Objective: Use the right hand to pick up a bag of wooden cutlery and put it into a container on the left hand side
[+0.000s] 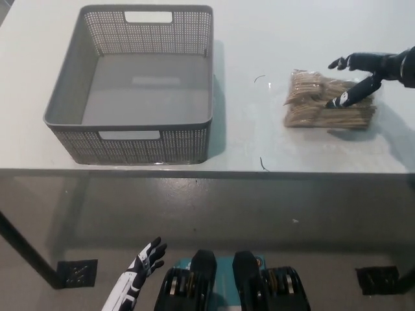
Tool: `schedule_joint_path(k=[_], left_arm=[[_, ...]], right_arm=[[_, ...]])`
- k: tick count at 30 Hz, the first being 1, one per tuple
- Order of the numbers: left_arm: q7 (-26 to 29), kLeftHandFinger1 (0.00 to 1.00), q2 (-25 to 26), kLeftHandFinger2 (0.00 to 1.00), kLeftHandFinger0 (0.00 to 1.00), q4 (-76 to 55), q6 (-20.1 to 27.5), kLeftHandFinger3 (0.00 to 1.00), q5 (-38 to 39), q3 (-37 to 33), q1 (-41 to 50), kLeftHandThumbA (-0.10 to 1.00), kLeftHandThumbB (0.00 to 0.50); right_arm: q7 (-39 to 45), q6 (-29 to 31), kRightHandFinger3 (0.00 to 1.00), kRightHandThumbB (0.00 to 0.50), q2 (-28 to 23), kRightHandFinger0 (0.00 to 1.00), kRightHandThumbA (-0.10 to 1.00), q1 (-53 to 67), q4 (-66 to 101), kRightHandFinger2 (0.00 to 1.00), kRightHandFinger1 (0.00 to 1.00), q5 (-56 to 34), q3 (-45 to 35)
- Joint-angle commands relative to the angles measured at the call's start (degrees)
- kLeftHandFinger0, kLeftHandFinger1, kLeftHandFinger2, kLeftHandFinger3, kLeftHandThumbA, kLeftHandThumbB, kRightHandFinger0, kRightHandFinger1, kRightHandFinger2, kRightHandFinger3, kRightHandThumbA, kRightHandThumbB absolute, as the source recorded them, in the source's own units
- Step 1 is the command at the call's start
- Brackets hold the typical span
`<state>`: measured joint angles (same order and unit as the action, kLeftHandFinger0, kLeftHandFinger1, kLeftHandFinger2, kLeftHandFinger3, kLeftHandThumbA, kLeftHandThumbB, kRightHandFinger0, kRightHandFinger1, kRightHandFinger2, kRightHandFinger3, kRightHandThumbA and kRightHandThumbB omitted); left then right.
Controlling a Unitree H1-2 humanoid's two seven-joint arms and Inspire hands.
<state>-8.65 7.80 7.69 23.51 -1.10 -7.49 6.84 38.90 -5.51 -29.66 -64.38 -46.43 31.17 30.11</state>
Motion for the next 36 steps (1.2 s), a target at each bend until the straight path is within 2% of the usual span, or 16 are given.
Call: schedule_joint_path(k=[1, 10, 14, 18, 22, 27, 29, 33, 36], left_arm=[[-0.34, 1.00, 0.48, 1.00, 1.00, -1.02, 1.19, 1.00, 0.24, 0.30, 1.31, 1.00, 0.263], [-0.03, 1.00, 0.22, 1.00, 1.00, 0.27, 2.94, 1.00, 0.28, 0.65, 1.53, 1.00, 0.281], [-0.10, 1.00, 0.21, 1.00, 1.00, 0.02, 2.70, 1.00, 0.41, 0.81, 1.42, 1.00, 0.287], [-0.07, 1.00, 0.14, 1.00, 1.00, 0.41, 3.23, 1.00, 0.35, 0.96, 1.43, 1.00, 0.289], [-0.69, 1.00, 0.33, 1.00, 1.00, 0.57, 3.42, 1.00, 0.82, 0.75, 1.33, 1.00, 0.269], [-0.01, 1.00, 0.31, 1.00, 1.00, 0.43, 3.40, 1.00, -0.14, 1.09, 0.67, 1.00, 0.290], [0.00, 1.00, 0.33, 1.00, 1.00, 0.36, 3.38, 1.00, -0.03, 1.23, 0.34, 1.00, 0.292], [-0.72, 1.00, 0.35, 1.00, 1.00, 0.00, 3.07, 1.00, 0.68, 0.99, 0.07, 1.00, 0.270], [-1.07, 1.00, 0.56, 1.00, 1.00, 0.39, 3.32, 1.00, 0.87, 0.91, -0.47, 1.00, 0.263]], right_arm=[[-2.09, 2.64, 1.00, 0.500, -0.15, 1.00, 0.77, -4.61, -2.23, 1.00, 1.00, 1.82, 0.28], [-4.83, 5.21, 1.00, 0.500, 1.04, 1.00, 0.79, -6.24, -10.55, 1.00, 1.00, 4.53, 2.72], [-6.59, 6.24, 1.00, 0.500, 2.02, 1.00, 0.75, -6.86, -14.94, 1.00, 1.00, 4.87, 3.36], [-8.48, 7.90, 1.00, 0.500, 4.21, 1.00, 0.74, -7.33, -21.38, 1.00, 1.00, 4.84, 3.73], [-11.11, 9.25, 1.00, 0.500, 6.51, 1.00, 0.72, -6.30, -27.27, 1.00, 1.00, 4.98, 4.32], [-13.93, 11.27, 1.00, 0.500, 8.75, 1.00, 0.73, -5.58, -29.64, 1.00, 1.00, 4.14, 3.67], [-13.86, 11.45, 1.00, 0.500, 9.58, 1.00, 0.70, -5.90, -30.34, 1.00, 1.00, 3.07, 2.69], [-14.10, 12.40, 1.00, 0.500, 10.74, 1.00, 0.73, -5.90, -31.24, 1.00, 1.00, 2.89, 2.27], [-14.80, 12.91, 1.00, 0.500, 11.79, 1.00, 0.68, -5.49, -31.72, 1.00, 1.00, 1.67, 0.88]])
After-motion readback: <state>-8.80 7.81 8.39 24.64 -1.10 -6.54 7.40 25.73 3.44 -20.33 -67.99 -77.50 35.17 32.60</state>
